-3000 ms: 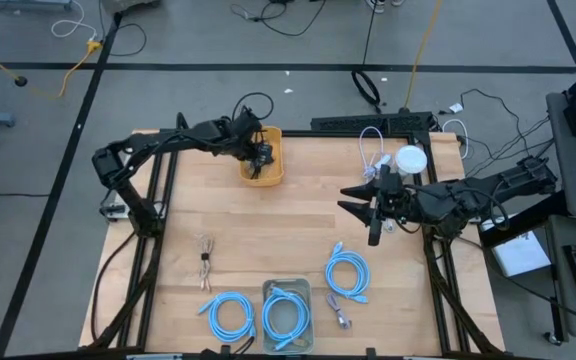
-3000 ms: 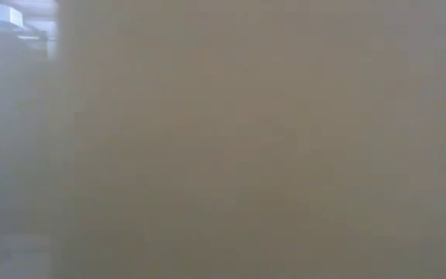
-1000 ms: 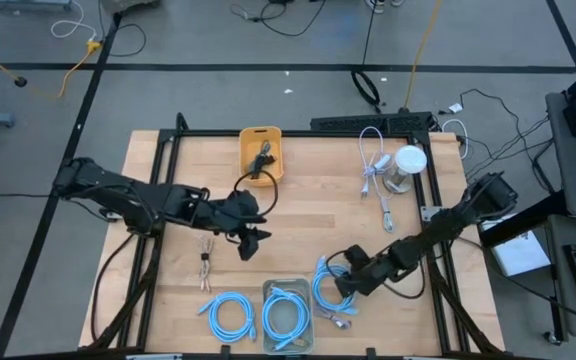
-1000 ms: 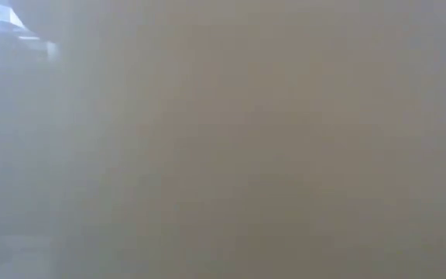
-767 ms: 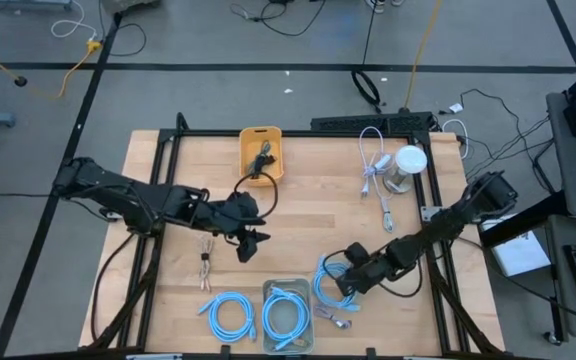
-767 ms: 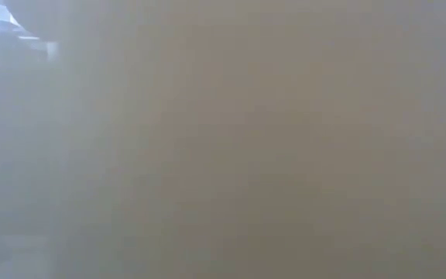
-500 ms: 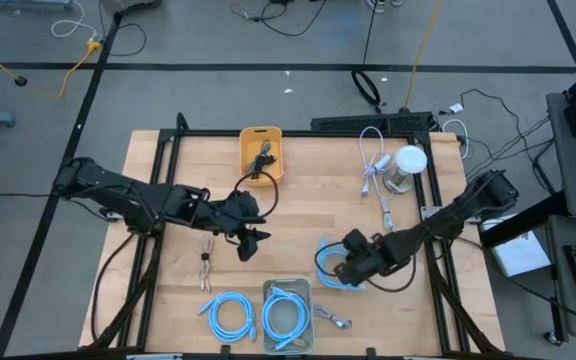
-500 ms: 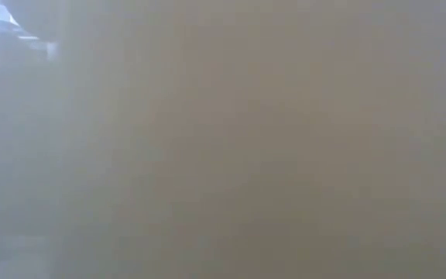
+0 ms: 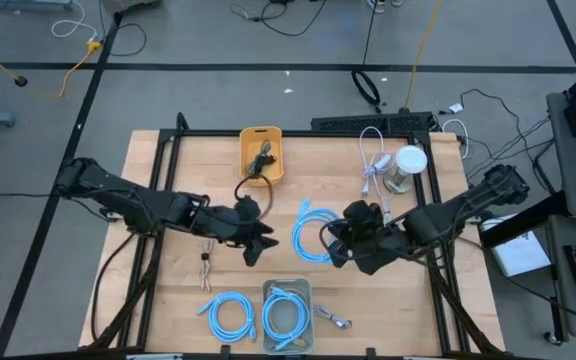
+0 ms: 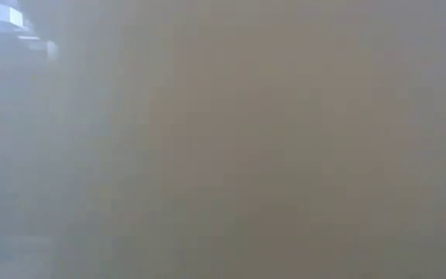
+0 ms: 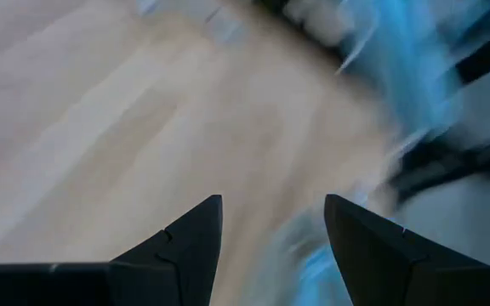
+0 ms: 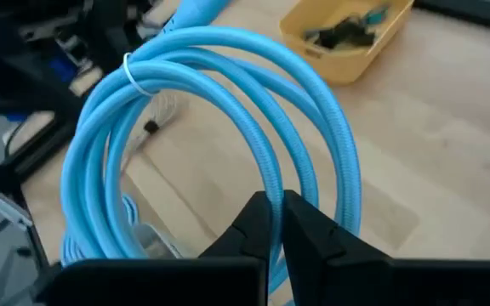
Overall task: Pick & Place USB Port
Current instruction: Put the right blue video cable into the gray bin
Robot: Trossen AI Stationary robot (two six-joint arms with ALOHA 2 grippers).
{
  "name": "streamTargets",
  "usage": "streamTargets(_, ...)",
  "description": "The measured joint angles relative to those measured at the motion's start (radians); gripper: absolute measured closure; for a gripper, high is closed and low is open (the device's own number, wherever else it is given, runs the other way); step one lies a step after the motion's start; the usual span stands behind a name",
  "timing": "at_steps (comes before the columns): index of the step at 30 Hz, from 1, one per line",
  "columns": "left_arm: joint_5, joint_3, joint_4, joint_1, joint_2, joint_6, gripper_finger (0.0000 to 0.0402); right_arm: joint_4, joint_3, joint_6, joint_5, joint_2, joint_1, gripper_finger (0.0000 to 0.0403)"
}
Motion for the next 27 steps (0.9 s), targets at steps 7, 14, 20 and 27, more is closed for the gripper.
streamTargets(7, -0.015, -0.191, 0.603, -0.012, -0.008, -0.129, 0.019, -0.087, 0.042, 0.028, 0.101, 0.002, 0.0, 0.0397)
streamTargets(14, -0.008, -0.267, 0.79, 0.002, 0.003, -0.158, 0.019, -0.026, 0.042, -0.007, 0.098, 0.015, -0.008, 0.0397)
streamTargets(20, -0.009, -0.265, 0.816, 0.026, 0.002, -0.145, 0.019, 0.031, 0.043, -0.051, 0.121, 0.019, -0.014, 0.0397)
streamTargets(27, -0.008, -0.265, 0.823, 0.051, 0.002, -0.14, 0.0196, 0.119, 0.043, -0.102, 0.115, 0.045, -0.034, 0.0397)
